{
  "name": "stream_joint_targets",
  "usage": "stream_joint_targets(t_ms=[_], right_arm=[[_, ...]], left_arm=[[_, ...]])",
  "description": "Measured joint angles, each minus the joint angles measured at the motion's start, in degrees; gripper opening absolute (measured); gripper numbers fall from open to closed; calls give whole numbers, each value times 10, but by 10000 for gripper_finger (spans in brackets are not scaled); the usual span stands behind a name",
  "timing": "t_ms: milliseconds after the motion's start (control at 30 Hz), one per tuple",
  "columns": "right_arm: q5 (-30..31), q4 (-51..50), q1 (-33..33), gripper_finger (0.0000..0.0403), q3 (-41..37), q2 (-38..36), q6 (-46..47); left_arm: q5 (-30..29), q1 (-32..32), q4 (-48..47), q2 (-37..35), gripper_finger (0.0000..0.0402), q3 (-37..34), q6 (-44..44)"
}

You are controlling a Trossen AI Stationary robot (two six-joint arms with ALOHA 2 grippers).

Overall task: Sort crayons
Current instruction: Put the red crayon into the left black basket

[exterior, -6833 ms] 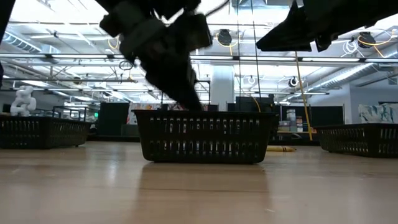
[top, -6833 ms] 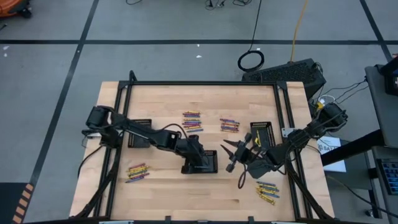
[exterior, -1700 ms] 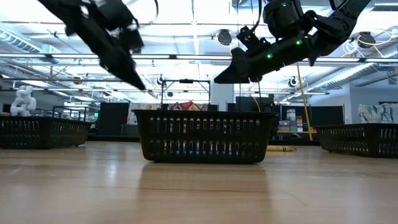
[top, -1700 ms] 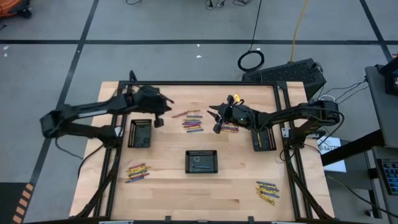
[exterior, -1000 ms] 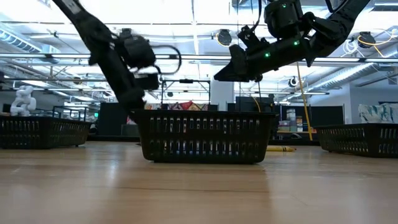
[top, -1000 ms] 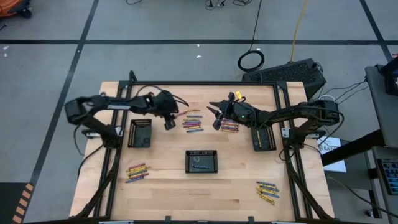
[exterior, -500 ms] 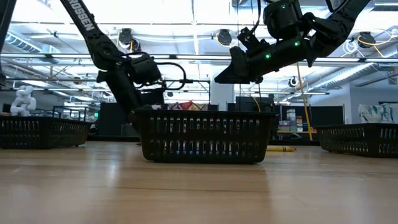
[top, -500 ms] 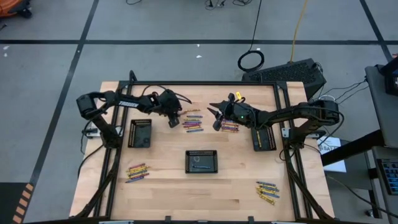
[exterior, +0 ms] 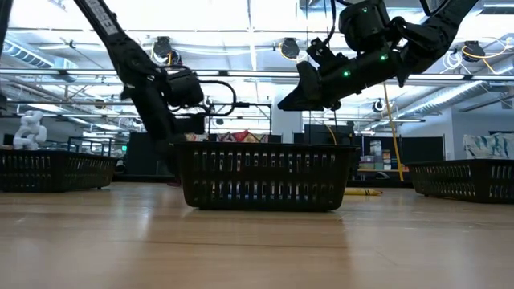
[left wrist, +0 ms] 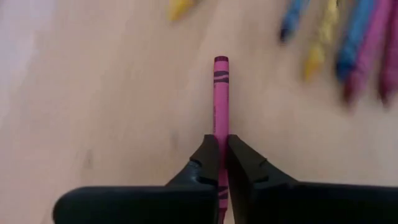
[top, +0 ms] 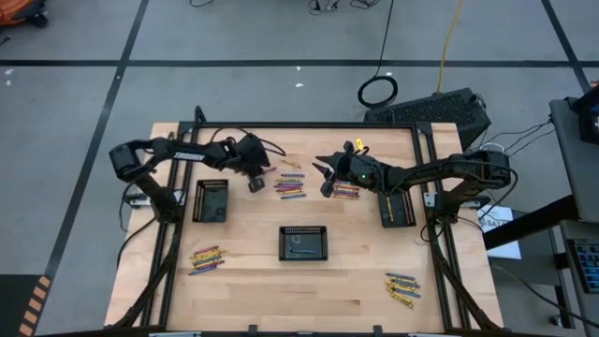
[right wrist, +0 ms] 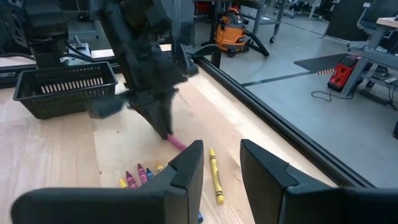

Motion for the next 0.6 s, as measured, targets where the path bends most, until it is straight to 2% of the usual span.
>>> stream_joint_targets(t_ms=[133,267,467,600], right_arm=[[0,6,0,91,0,0,-4],[1,55,-6,91,0,0,-40],[0,132,-23,91,0,0,-112],[0,145,-36,91,0,0,-132]], left_arm=[[-2,-18,-115,-84,4,14,-11],[-3,-45,-229,-202,3,14,-69],[-10,-77,-416,-386,2,16,-285],[-53,-96,-528,-465,2,16,-409]])
